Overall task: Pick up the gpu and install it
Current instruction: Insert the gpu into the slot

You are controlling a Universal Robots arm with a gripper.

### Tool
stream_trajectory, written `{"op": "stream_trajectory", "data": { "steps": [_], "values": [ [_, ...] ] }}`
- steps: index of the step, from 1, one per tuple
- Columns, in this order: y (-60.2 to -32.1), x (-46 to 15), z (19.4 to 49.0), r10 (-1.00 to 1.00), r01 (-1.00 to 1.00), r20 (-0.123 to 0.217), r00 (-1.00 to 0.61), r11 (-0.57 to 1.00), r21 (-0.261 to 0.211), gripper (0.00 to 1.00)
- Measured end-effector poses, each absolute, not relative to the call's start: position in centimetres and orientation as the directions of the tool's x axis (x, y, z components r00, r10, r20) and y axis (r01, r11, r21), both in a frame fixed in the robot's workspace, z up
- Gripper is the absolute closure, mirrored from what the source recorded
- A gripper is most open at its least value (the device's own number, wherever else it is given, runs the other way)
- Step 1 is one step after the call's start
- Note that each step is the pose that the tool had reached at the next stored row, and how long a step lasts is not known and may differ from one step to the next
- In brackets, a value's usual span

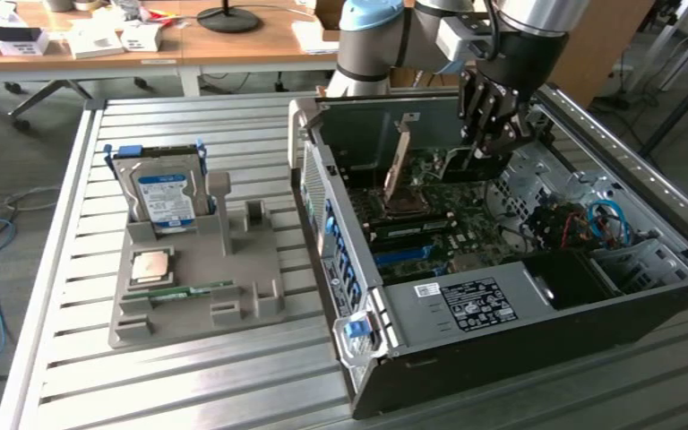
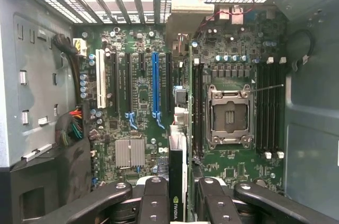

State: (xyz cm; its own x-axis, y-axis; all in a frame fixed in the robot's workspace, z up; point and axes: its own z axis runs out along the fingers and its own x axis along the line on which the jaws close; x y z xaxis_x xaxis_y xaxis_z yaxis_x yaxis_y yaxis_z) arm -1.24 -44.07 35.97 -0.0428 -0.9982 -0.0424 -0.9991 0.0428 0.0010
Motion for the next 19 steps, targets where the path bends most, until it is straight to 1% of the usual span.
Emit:
{"op": "stream_trajectory", "data": {
  "steps": [10,19],
  "values": [
    [-44.07,-1.86,35.87,-0.998,-0.999,-0.042,-0.043,0.043,0.001,0.74],
    [-44.67,-1.87,35.83,-0.998,-0.999,-0.042,-0.043,0.043,0.001,0.74]
  ]
}}
